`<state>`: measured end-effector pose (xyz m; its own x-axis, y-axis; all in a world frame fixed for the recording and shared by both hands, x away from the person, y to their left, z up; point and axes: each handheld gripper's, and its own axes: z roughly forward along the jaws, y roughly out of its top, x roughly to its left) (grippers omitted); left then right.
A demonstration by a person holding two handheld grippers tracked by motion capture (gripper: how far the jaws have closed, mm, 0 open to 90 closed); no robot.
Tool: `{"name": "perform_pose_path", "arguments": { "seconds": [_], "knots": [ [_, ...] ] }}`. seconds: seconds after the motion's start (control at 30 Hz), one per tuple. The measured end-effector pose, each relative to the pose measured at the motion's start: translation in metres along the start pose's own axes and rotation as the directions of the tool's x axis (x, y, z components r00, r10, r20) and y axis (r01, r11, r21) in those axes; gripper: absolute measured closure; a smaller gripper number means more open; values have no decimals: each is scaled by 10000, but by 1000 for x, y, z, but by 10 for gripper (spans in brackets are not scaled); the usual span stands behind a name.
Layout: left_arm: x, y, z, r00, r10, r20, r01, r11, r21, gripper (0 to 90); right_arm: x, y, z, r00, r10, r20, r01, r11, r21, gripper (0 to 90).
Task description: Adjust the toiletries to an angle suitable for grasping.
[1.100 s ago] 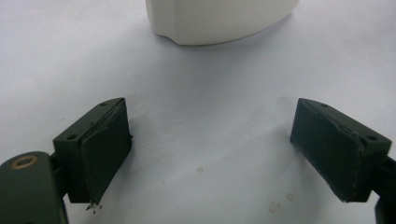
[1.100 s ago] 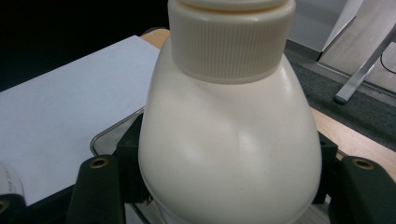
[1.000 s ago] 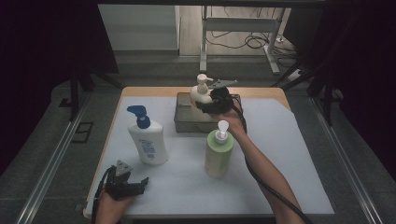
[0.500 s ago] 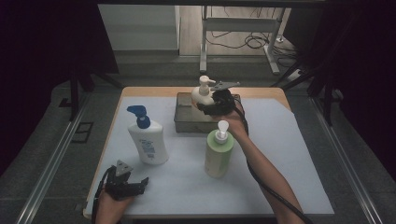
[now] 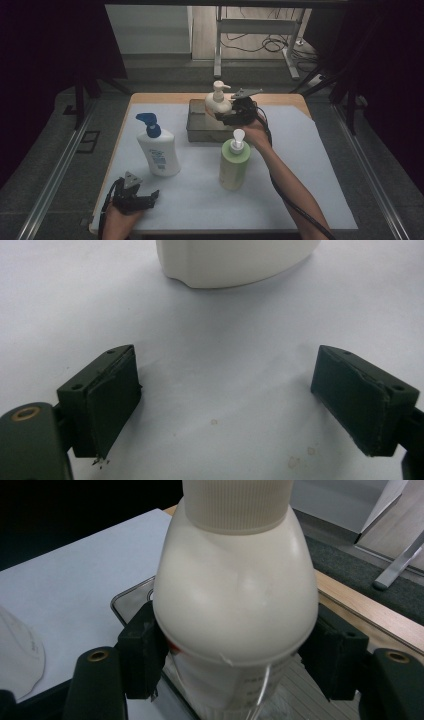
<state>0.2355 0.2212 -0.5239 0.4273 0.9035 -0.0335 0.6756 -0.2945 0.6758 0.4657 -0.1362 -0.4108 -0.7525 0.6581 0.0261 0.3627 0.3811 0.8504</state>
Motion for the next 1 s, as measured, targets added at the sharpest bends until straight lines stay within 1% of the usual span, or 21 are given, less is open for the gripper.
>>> {"name": "perform_pose_path", "arguments": {
  "seconds": [0.07, 0.2, 0.27, 0.43, 0.57, 0.7, 0.8, 0.9, 1.0],
  "knots": [
    [0, 0, 0, 10000, -1, -1, 1, 10000, -2, 117, 0, -2, -5, 10000, 46, -21, -46, 10000, 15, 332],
    [0, 0, 0, 10000, 2, -2, -2, 10000, -3, 117, -1, -3, -8, 10000, 44, -66, -44, 10000, 37, 344],
    [0, 0, 0, 10000, 1, -2, -1, 10000, -4, 117, -1, -4, -11, 9998, 97, -144, -97, 9999, 29, 362],
    [0, 0, 0, 10000, 3, -6, -3, 10000, -10, 117, -2, -8, -18, 9997, 188, -171, -188, 9998, 4, 389],
    [0, 0, 0, 10000, 4, -12, -4, 10000, -12, 117, -3, -12, -24, 9993, 297, -219, -297, 9996, 17, 433],
    [0, 0, 0, 10000, 25, -23, -25, 10000, -7, 117, -4, -16, -29, 9994, 312, -126, -311, 9995, 102, 486],
    [0, 0, 0, 10000, 28, -24, -28, 10000, -8, 117, -7, -20, -32, 9991, 432, -14, -432, 9988, 228, 541],
    [0, 0, 0, 10000, 23, -24, -23, 10000, -6, 117, -10, -25, -35, 9990, 403, 199, -410, 9985, 360, 609],
    [0, 0, 0, 10000, 23, -24, -23, 10000, -6, 117, -13, -29, -35, 9979, 563, 308, -575, 9976, 379, 692]
  ]
}}
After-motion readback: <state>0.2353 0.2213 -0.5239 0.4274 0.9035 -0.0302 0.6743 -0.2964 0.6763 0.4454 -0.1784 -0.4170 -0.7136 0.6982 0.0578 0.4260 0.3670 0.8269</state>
